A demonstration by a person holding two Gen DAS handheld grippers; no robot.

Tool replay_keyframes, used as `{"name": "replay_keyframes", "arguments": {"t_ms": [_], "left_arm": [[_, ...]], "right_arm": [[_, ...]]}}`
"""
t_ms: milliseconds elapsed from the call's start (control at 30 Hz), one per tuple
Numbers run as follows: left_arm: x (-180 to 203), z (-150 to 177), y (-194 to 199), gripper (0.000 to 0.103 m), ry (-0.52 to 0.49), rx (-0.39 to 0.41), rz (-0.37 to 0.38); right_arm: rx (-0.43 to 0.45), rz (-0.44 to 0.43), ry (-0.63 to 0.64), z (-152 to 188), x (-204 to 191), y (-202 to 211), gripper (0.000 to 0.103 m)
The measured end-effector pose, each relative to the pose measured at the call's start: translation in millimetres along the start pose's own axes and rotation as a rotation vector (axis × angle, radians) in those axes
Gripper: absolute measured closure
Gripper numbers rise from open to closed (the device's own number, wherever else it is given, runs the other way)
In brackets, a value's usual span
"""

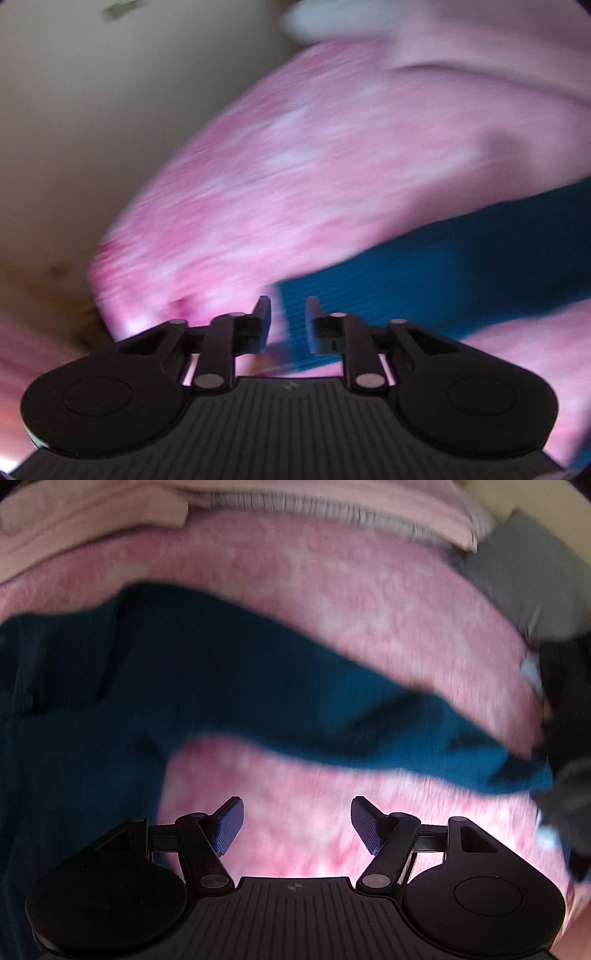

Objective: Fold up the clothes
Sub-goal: 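Regrasp the teal sweater edge with the left gripper while the right gripper grasps another edge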

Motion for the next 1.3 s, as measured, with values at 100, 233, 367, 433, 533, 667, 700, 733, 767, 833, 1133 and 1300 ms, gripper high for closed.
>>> {"name": "replay_keyframes", "arguments": {"t_ms": [100,233,367,433,533,667,700,733,767,833,1133,1300], "left_arm": [[80.3,-32.0,21.4,0.083,-0.162,0.079,0.229],[202.7,-75.2,45.6,0.068,-0.481,0.206,0.422],[307.4,-107.8,58.7,0.063,-0.795,0.337,0.505],[341.4,-120.6,48.8,0.059,-0.904,0.364,0.495],[375.4,-130.9,24.6,0.055,-1.029,0.380,0.464],[391.4,-132.5,-20.3,0.051,-1.130,0.360,0.392],[393.1,-133.0,-27.7,0.053,-1.135,0.360,0.382],[394.8,-134.0,-28.1,0.066,-1.119,0.369,0.387],[396.5,-134.9,-28.4,0.096,-1.102,0.378,0.392],[399.9,-136.7,-29.2,0.097,-1.070,0.396,0.401],[406.1,-192.5,-7.7,0.097,-0.903,0.511,0.370],[436.5,-212.1,-32.7,0.097,-0.940,0.489,0.280]], "right_arm": [[0.080,-0.020,0.052,-33.7,-2.8,2.9,0.035],[0.200,-0.076,0.194,-85.7,-27.7,0.5,0.035],[0.255,-0.133,0.420,-133.4,-70.5,-23.4,0.035],[0.268,-0.139,0.535,-154.3,-90.2,-41.0,0.035],[0.268,-0.156,0.664,-180.5,-111.7,-68.1,0.035],[0.256,-0.209,0.730,-205.4,-127.6,-100.8,0.035],[0.249,-0.224,0.734,-210.4,-130.3,-108.6,0.035],[0.239,-0.246,0.733,-214.3,-131.6,-115.3,0.035],[0.227,-0.278,0.725,-217.7,-132.6,-121.5,0.037],[0.186,-0.377,0.682,-222.4,-131.8,-124.0,0.090],[0.341,-0.320,0.557,-266.8,-120.9,-82.2,0.100],[0.347,-0.250,0.510,-287.2,-120.0,-89.6,0.100]]}}
Point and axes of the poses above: each gripper's, at about its wrist camera, not at the fingertips, and y roughly against the way its jaws point, x to its right, z to its underside, the point moved 7 cm from there along -y, roughly the way its jaws point, and after that the axes turned 12 degrees about -x, right-handed, at the moved point
